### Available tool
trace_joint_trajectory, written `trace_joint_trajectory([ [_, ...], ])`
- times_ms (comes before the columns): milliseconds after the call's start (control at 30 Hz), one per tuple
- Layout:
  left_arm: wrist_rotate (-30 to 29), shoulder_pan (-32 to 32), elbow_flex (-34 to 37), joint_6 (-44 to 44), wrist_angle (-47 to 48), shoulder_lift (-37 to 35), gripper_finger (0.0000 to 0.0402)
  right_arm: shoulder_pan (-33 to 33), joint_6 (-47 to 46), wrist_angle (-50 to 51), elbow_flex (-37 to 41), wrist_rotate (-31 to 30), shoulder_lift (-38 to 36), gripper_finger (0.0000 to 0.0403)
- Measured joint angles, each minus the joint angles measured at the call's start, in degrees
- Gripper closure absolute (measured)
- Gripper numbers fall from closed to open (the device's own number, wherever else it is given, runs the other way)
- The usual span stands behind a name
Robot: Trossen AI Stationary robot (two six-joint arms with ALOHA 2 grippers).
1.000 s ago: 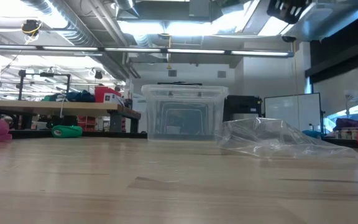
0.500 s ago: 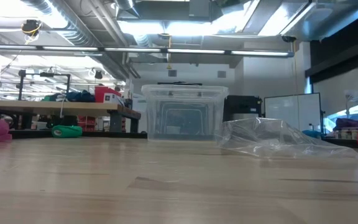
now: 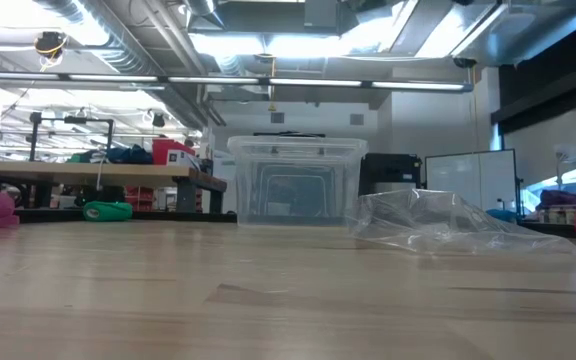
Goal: Roll bandage
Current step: Roll the green bandage
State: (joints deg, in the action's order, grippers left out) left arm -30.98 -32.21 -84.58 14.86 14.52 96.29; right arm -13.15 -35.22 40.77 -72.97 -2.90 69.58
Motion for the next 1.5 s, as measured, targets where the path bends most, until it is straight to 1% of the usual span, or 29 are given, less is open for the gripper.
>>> trace_joint_trajectory([
  [100,-0.30,0.34,0.02,5.56,5.67,2.30,0.0391,0.05,-0.79,-0.45,0.00,-0.01,-0.02,0.0187],
  [167,-0.38,0.59,0.04,8.45,7.51,4.48,0.0391,0.05,-0.73,-1.57,0.00,-0.27,-0.02,0.0187],
  [233,-0.22,0.70,0.04,9.74,7.26,6.60,0.0391,0.05,-0.44,-3.15,0.00,-1.28,-0.02,0.0187],
  [333,1.87,0.66,0.06,10.94,6.15,8.40,0.0391,0.05,0.36,-3.28,0.00,-1.96,-0.02,0.0187],
  [433,3.35,0.17,0.07,13.02,5.77,8.55,0.0391,0.05,0.55,0.48,0.00,-1.53,-0.02,0.0187],
  [567,3.79,-1.18,0.07,14.57,6.58,8.55,0.0391,0.05,0.57,7.03,0.00,1.15,-0.01,0.0187],
  [700,4.28,-2.16,0.07,18.43,9.61,8.65,0.0391,0.05,0.99,11.14,0.00,0.48,0.04,0.0187],
  [800,4.79,-2.85,0.07,20.03,9.48,9.22,0.0391,0.05,3.33,15.48,0.00,-0.51,0.04,0.0187],
  [833,6.05,-3.05,0.07,20.48,8.50,9.38,0.0391,0.05,4.86,17.52,0.00,-1.11,0.04,0.0187],
  [900,10.38,-3.06,0.09,22.08,5.57,9.62,0.0391,-0.38,7.42,20.90,0.28,-3.16,0.04,0.0187],
  [1000,17.52,-3.06,0.09,23.79,-0.13,9.67,0.0391,-2.85,9.95,21.34,3.58,-7.14,-0.77,0.0187],
  [1067,19.64,-3.08,0.09,22.74,-4.08,9.03,0.0391,-4.89,10.43,18.70,6.76,-8.64,-1.53,0.0187],
  [1167,19.46,-3.07,-0.78,17.95,-7.80,6.35,0.0391,-8.36,11.59,12.74,12.76,-9.15,-2.40,0.0187],
  [1233,16.90,-3.06,-1.74,13.22,-9.92,4.08,0.0391,-10.99,11.70,7.13,16.76,-9.59,-3.07,0.0187],
  [1400,8.69,-1.32,-1.99,2.01,-10.71,-0.36,0.0391,-17.24,11.32,-9.84,25.39,-11.40,-4.28,0.0187],
  [1500,6.81,0.47,-1.99,-1.21,-10.76,-2.04,0.0391,-21.02,11.99,-21.36,29.39,-13.85,-4.28,0.0187],
])
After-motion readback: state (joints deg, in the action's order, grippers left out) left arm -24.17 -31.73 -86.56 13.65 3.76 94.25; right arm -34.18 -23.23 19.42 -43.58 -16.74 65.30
